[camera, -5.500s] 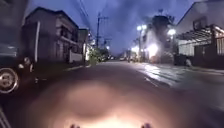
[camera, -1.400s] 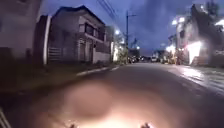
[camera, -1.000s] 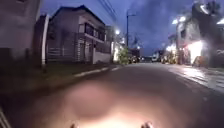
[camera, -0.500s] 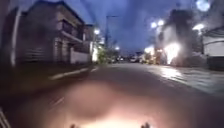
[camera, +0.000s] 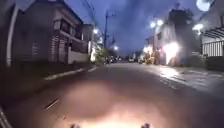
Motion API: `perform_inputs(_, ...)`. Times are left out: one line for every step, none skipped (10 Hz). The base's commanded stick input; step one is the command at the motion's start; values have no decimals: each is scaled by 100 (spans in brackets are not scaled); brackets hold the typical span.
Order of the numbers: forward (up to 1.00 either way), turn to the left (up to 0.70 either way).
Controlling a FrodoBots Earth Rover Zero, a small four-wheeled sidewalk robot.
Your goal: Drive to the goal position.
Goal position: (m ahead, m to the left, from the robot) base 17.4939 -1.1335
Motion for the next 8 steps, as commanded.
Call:
perform_inputs(50, 0)
perform_inputs(50, 0)
perform_inputs(50, 0)
perform_inputs(50, 0)
perform_inputs(50, 0)
perform_inputs(50, 0)
perform_inputs(50, 0)
perform_inputs(50, 0)
